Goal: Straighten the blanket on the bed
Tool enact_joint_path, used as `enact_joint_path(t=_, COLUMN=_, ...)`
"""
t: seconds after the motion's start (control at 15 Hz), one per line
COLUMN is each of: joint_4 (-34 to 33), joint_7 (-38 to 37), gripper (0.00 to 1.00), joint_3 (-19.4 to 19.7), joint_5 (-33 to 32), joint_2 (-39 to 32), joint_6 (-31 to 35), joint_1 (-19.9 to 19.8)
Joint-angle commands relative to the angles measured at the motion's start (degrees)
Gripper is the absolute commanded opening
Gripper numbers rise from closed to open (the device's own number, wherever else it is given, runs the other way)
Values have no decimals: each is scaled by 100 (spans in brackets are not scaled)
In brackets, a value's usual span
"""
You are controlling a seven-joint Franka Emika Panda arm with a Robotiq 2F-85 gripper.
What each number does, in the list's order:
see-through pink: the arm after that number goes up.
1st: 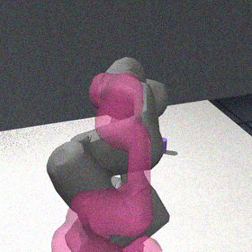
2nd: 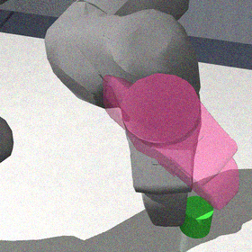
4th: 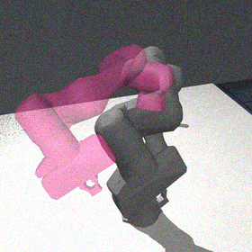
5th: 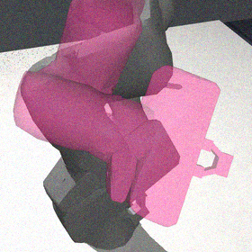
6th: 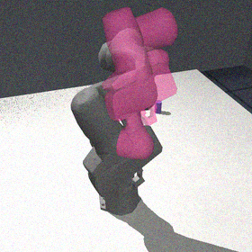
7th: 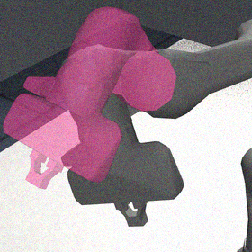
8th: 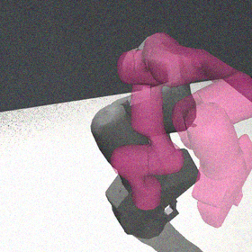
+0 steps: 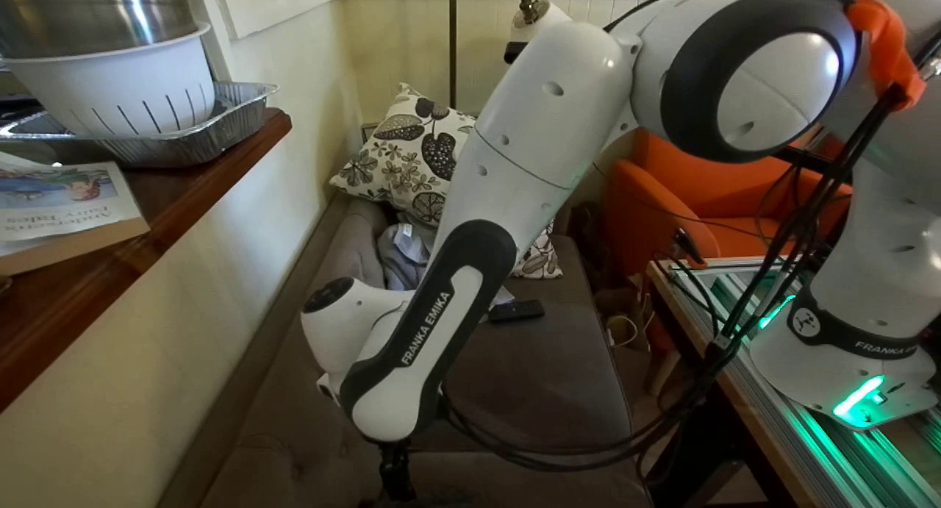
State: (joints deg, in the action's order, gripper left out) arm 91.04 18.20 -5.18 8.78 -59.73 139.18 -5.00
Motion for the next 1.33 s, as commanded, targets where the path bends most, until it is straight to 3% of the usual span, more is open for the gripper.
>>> enact_joint_path(t=0.0, joint_4=-830, joint_7=-279, gripper=100, joint_3=74, joint_5=-351, joint_2=-724, joint_6=-369, joint_1=163)
enact_joint_path(t=0.27, joint_4=-1578, joint_7=-80, gripper=100, joint_3=-81, joint_5=-487, joint_2=-1407, joint_6=-619, joint_1=153)
enact_joint_path(t=0.33, joint_4=-1776, joint_7=-37, gripper=91, joint_3=-110, joint_5=-509, joint_2=-1572, joint_6=-716, joint_1=157)
enact_joint_path(t=0.4, joint_4=-1975, joint_7=-22, gripper=74, joint_3=-124, joint_5=-522, joint_2=-1723, joint_6=-813, joint_1=177)
enact_joint_path(t=0.47, joint_4=-2194, joint_7=-11, gripper=66, joint_3=-136, joint_5=-535, joint_2=-1879, joint_6=-927, joint_1=195)
enact_joint_path(t=0.6, joint_4=-2651, joint_7=-32, gripper=57, joint_3=-107, joint_5=-591, joint_2=-2185, joint_6=-1185, joint_1=264)
enact_joint_path(t=0.67, joint_4=-2844, joint_7=-25, gripper=60, joint_3=-102, joint_5=-615, joint_2=-2308, joint_6=-1313, joint_1=283)
enact_joint_path(t=0.73, joint_4=-3014, joint_7=-23, gripper=55, joint_3=-97, joint_5=-624, joint_2=-2418, joint_6=-1423, joint_1=296)
enact_joint_path(t=0.87, joint_4=-3284, joint_7=-2, gripper=31, joint_3=-114, joint_5=-598, joint_2=-2585, joint_6=-1573, joint_1=284)
enact_joint_path(t=1.07, joint_4=-3610, joint_7=7, gripper=9, joint_3=-130, joint_5=-551, joint_2=-2723, joint_6=-1643, joint_1=244)
enact_joint_path(t=1.27, joint_4=-3522, joint_7=31, gripper=1, joint_3=-164, joint_5=-468, joint_2=-2604, joint_6=-1565, joint_1=190)
